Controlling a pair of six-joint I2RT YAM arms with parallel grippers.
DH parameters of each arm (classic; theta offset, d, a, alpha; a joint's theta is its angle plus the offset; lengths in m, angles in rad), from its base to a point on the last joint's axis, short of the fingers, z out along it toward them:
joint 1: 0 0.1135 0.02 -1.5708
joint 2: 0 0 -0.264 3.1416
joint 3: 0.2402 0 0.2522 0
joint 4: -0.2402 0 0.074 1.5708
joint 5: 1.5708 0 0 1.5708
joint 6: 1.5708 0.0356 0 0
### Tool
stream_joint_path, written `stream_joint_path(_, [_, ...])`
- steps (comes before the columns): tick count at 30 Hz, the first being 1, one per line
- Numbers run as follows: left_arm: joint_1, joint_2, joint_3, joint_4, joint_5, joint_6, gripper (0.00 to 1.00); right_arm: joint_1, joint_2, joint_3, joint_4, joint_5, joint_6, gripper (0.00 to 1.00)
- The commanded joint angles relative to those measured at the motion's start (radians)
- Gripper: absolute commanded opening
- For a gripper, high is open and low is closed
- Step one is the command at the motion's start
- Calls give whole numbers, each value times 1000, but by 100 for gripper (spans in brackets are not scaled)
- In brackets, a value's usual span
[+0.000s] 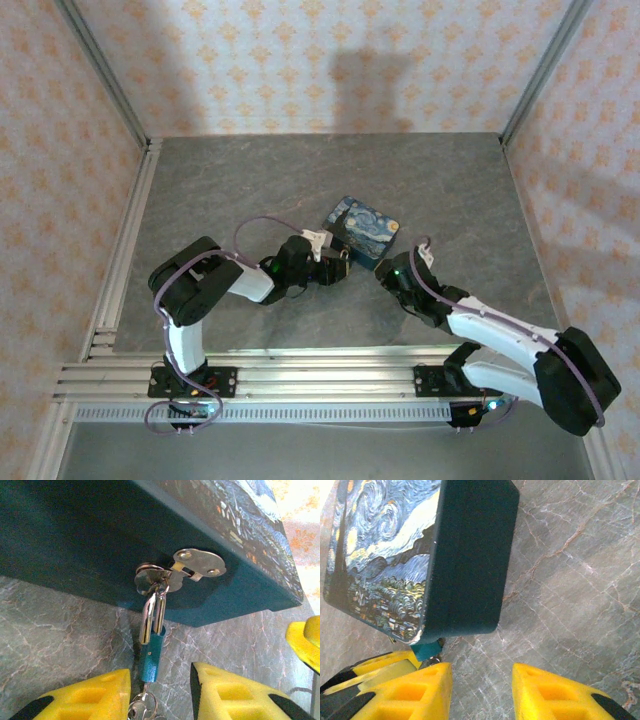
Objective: Unlock the padlock with the key
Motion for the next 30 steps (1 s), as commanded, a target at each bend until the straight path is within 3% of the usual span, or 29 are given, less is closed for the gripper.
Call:
stream_joint_path(1, [-6, 25, 23, -32, -57, 7, 37, -9, -24, 5, -19, 11, -22, 37])
stream_joint_path(13, [-41, 98, 79, -53, -66, 8, 31, -17, -68, -13, -25, 4, -20, 37])
stream_joint_path(16, [-41, 97, 74, -57, -67, 13, 21, -18, -80, -18, -30, 7, -19, 37])
stream_joint_path(19, [-41, 82, 67, -74, -64, 29, 3, -20, -86, -19, -32, 5, -15, 37])
stream_joint_path(21, [-41, 68, 64, -90, -56, 43, 0, -20, -88, -19, -30, 0, -14, 37])
stream_joint_path(30, [-11, 51, 94, -85, 155, 88, 0, -21, -53, -50, 90, -110, -8, 36])
